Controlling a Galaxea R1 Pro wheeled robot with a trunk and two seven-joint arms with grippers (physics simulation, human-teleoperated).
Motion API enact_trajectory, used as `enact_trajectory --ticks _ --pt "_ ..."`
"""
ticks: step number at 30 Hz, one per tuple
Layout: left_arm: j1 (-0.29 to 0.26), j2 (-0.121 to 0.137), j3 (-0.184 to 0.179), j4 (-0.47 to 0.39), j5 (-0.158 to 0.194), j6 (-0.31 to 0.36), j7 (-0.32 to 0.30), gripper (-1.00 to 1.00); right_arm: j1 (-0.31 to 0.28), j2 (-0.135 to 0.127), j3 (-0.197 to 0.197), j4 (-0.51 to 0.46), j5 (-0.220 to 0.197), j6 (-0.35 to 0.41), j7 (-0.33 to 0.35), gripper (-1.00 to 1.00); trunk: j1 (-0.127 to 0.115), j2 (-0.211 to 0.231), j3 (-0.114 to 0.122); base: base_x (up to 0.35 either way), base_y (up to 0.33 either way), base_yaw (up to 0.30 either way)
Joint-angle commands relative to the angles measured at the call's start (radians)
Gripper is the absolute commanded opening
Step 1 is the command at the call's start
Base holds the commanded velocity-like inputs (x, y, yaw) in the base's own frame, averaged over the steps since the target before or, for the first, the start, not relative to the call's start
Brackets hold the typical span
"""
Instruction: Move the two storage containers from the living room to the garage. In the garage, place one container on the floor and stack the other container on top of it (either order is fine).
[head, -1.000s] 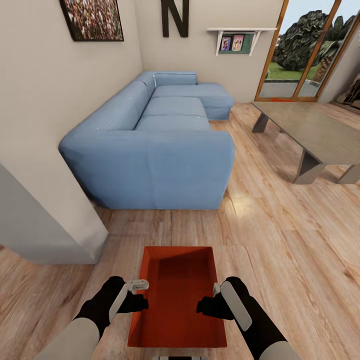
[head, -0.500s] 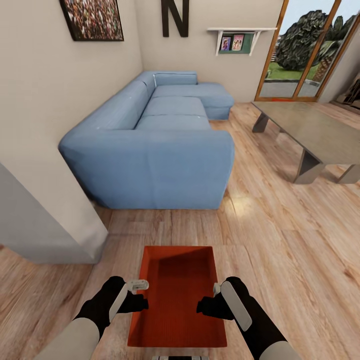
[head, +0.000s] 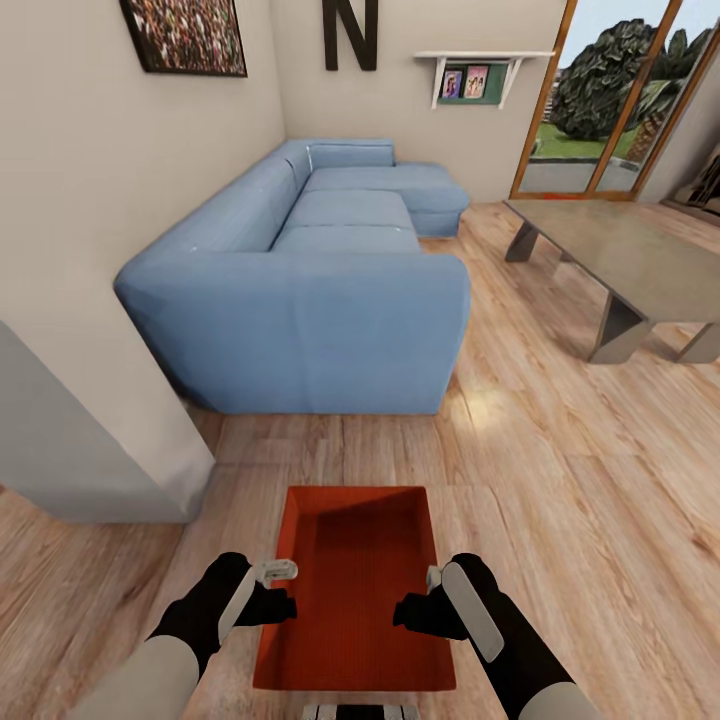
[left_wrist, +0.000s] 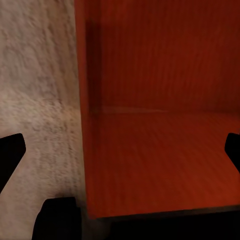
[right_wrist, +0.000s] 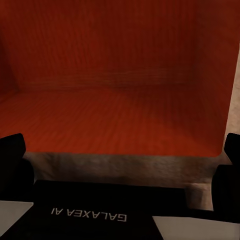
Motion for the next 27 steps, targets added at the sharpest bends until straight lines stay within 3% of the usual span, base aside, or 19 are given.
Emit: enact_trajectory --ticks 1,15,20,27 --pt "0.000 0.000 -0.001 -0.001 0.008 0.004 0.004 1.00 -0.001 0.000 0.001 -0.001 -0.010 0.001 -0.010 1.00 0.004 -0.008 -0.004 0.000 0.000 0.000" --pt "0.000 0.000 -0.001 -0.001 0.008 0.004 0.004 1.00 -0.001 -0.006 -0.003 0.017 -0.003 0.001 -0.013 1.00 0.011 -0.022 -0.010 0.000 0.000 0.000" --pt "0.000 0.001 -0.001 -0.001 0.008 0.004 0.003 1.00 -0.001 -0.037 -0.006 0.073 -0.004 0.001 -0.012 1.00 0.011 -0.022 -0.010 0.000 0.000 0.000" --pt "-0.001 0.001 -0.001 -0.001 0.008 0.004 0.003 1.00 -0.001 -0.042 -0.006 0.079 -0.003 0.001 -0.012 1.00 0.011 -0.022 -0.010 0.000 0.000 0.000"
